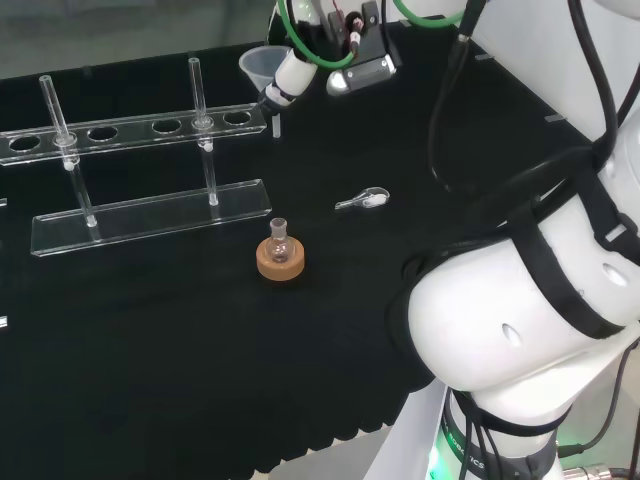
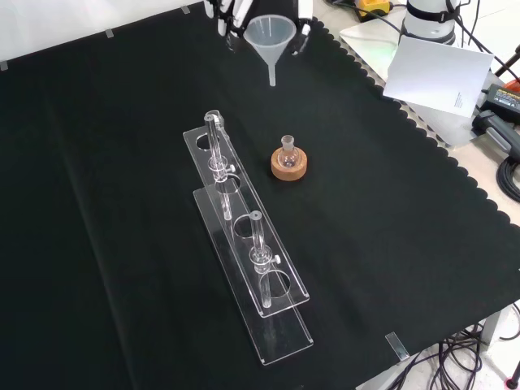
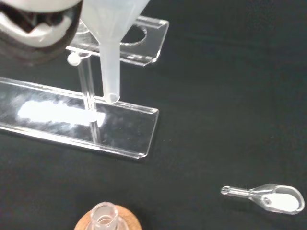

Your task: Place the funnel on the round-bottom flask.

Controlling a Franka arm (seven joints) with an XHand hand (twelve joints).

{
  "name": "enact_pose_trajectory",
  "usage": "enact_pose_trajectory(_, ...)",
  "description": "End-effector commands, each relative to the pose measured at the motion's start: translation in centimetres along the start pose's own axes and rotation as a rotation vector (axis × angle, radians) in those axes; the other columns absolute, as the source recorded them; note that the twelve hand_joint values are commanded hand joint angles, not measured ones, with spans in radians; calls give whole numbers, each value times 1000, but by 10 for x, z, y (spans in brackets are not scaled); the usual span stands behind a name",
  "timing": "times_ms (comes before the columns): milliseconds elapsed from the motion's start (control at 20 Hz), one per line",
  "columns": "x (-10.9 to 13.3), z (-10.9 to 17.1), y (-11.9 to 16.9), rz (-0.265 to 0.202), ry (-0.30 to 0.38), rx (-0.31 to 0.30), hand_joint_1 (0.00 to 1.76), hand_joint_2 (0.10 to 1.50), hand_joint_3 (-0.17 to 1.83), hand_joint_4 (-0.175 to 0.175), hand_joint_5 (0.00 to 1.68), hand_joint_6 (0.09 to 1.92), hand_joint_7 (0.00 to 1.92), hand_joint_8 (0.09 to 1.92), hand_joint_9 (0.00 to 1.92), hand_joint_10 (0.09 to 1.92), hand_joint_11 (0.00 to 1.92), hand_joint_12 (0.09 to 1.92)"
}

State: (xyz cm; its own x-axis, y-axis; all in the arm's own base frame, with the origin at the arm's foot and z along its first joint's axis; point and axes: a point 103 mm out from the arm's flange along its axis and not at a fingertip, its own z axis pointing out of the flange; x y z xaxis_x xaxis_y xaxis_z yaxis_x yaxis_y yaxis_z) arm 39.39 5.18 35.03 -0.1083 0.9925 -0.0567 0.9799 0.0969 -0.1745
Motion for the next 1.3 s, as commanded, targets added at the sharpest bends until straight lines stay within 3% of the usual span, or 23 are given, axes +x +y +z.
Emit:
enact_pose_trajectory(50,14,21,0,-28,4,-6,883,523,619,68,843,131,1076,524,674,427,0,1248)
enact_pose_trajectory(300,22,49,3,-8,-13,-39,886,522,623,69,844,134,1076,523,676,428,0,1248)
enact_pose_trajectory(1100,19,96,4,43,-12,57,890,524,641,68,852,144,1078,522,677,428,0,1252)
enact_pose_trajectory(1300,18,111,0,62,-15,17,892,525,646,67,854,147,1079,522,677,428,0,1254)
